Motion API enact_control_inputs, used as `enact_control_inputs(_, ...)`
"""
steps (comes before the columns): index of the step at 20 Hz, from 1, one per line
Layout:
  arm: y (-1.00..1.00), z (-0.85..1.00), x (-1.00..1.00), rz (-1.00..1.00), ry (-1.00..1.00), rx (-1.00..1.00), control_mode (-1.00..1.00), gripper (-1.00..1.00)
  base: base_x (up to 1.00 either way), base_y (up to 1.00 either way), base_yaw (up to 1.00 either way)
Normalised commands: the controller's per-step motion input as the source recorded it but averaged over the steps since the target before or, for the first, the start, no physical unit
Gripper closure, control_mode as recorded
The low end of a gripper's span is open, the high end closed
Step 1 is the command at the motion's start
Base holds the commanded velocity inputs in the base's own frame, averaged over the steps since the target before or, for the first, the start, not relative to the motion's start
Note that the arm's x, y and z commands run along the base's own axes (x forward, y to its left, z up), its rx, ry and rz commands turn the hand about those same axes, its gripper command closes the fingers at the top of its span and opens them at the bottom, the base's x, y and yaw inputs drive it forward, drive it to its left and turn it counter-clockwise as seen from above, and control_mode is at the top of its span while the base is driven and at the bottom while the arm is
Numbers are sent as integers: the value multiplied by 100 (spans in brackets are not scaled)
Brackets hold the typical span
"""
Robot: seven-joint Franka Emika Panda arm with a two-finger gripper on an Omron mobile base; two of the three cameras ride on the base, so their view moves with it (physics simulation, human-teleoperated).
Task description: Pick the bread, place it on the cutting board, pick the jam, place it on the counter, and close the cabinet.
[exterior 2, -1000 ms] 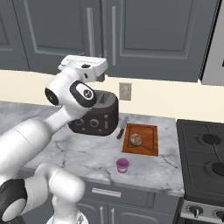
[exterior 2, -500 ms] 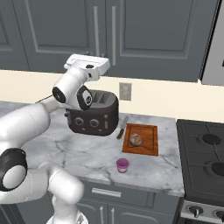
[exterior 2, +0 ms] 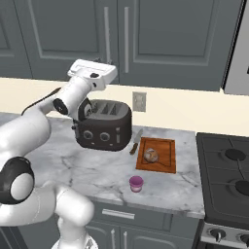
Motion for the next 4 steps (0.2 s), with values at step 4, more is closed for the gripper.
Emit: enact_control_inputs(4,0,0,38,0,0,0,-100,-100,0,0,0)
